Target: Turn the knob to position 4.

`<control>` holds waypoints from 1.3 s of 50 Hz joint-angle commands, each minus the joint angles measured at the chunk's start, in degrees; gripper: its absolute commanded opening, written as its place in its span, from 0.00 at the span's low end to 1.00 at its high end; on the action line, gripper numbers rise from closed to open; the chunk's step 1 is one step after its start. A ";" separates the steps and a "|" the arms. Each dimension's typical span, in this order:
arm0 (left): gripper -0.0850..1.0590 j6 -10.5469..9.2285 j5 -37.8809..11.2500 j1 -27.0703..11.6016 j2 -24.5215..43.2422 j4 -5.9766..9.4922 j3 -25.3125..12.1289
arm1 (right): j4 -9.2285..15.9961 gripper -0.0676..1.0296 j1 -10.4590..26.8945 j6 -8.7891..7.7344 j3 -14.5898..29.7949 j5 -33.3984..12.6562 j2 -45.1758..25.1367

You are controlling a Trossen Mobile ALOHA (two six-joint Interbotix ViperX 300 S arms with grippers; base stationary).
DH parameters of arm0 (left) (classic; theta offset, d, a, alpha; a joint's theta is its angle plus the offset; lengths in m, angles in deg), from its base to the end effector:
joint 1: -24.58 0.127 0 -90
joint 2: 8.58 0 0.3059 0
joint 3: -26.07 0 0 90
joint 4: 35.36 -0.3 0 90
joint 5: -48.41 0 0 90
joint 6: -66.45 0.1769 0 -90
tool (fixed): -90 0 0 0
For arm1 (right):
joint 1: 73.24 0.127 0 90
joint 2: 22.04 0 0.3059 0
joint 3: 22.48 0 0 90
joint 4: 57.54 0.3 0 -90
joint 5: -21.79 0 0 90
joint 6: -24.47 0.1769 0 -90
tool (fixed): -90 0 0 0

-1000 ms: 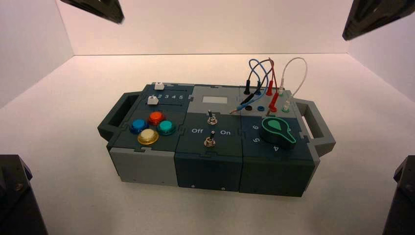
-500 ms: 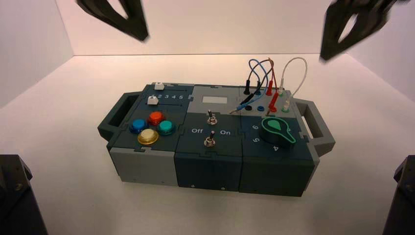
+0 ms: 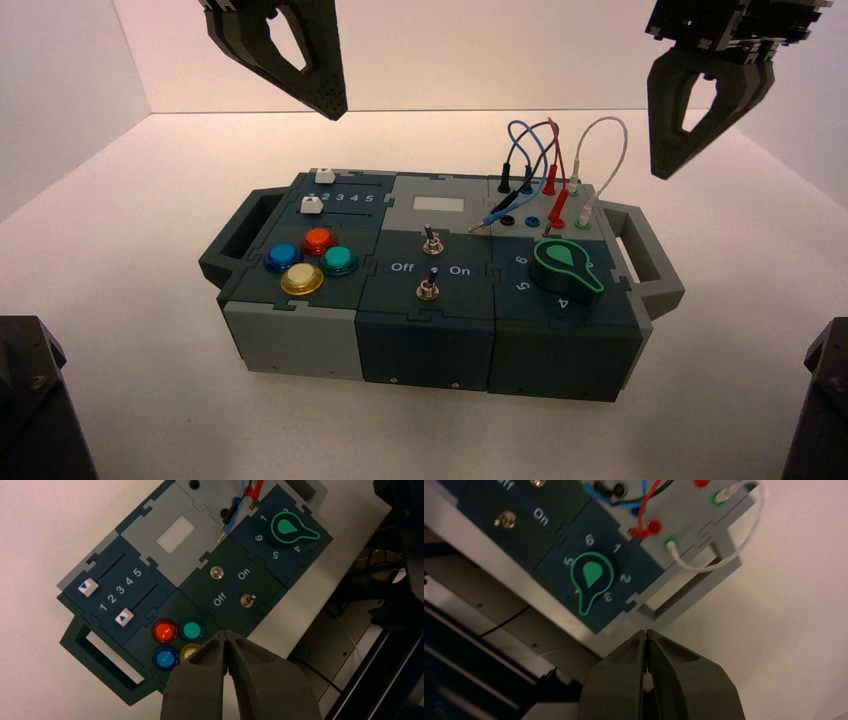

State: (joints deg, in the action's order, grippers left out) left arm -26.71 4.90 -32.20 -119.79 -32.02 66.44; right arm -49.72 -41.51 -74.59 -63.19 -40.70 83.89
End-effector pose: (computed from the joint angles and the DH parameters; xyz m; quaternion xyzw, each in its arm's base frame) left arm 0.1332 -0.2164 0.1568 0.2014 0.4820 -0.3982 0.7540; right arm 0.1567 0.1220 0.1200 -0.1801 0.6605 0.2716 0.6764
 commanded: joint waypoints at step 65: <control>0.05 -0.09 3.69 -0.18 -1.85 -0.62 -0.88 | 8.70 0.04 6.06 0.97 3.08 5.27 -23.03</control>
State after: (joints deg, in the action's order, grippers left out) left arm -26.71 8.06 -32.11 -121.54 -32.55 66.61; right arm -42.34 -36.32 -73.71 -61.26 -35.96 60.69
